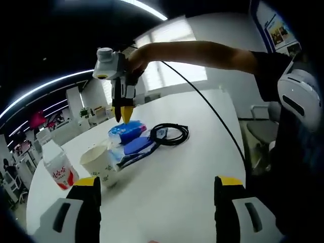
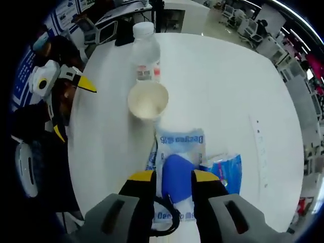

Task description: Arrange the tabletop items into an orderly group along one side of the table until the central work area is clear of visible clutter.

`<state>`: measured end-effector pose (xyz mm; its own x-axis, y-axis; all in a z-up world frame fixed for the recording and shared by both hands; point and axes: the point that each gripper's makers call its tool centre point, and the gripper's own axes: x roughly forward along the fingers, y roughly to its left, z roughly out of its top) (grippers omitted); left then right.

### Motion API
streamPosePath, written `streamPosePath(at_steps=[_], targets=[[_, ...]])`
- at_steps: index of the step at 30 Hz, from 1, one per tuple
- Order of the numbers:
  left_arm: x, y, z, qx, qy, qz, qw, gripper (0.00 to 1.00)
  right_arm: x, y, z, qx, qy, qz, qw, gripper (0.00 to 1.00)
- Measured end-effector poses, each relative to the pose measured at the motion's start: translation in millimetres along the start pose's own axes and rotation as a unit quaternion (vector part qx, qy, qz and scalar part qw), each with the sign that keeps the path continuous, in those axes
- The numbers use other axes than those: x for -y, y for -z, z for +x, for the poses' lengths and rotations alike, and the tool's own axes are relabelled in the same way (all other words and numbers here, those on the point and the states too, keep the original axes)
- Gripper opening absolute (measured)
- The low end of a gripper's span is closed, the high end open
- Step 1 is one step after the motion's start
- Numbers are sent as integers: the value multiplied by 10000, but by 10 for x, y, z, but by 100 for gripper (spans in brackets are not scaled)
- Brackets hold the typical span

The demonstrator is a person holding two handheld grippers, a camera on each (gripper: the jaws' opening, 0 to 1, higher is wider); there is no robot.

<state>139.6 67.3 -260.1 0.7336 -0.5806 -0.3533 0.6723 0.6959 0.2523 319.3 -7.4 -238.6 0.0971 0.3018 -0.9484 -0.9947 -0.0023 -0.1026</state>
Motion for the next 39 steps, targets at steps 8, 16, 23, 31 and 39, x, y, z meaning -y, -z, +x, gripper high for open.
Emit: streamPosePath(at_steps=[8, 16, 23, 31, 39], targets=[[2, -31, 78, 18, 42, -11, 10000, 91, 13, 164, -17, -34, 22, 117, 9999, 26], [-34, -112, 220, 138, -18, -220, 9997, 91, 35, 323, -44, -96, 58, 237, 9997, 26], [59, -144, 340, 136, 125, -218, 9996, 90, 127, 364, -62, -153, 65, 282, 9995, 26], [74, -159, 396, 135, 184, -225, 9995, 88, 85, 441, -79, -135, 51, 337, 9993, 26], [118, -197, 500, 111, 264, -305, 9991, 88, 127, 556, -114, -144, 79, 418, 9990, 26]])
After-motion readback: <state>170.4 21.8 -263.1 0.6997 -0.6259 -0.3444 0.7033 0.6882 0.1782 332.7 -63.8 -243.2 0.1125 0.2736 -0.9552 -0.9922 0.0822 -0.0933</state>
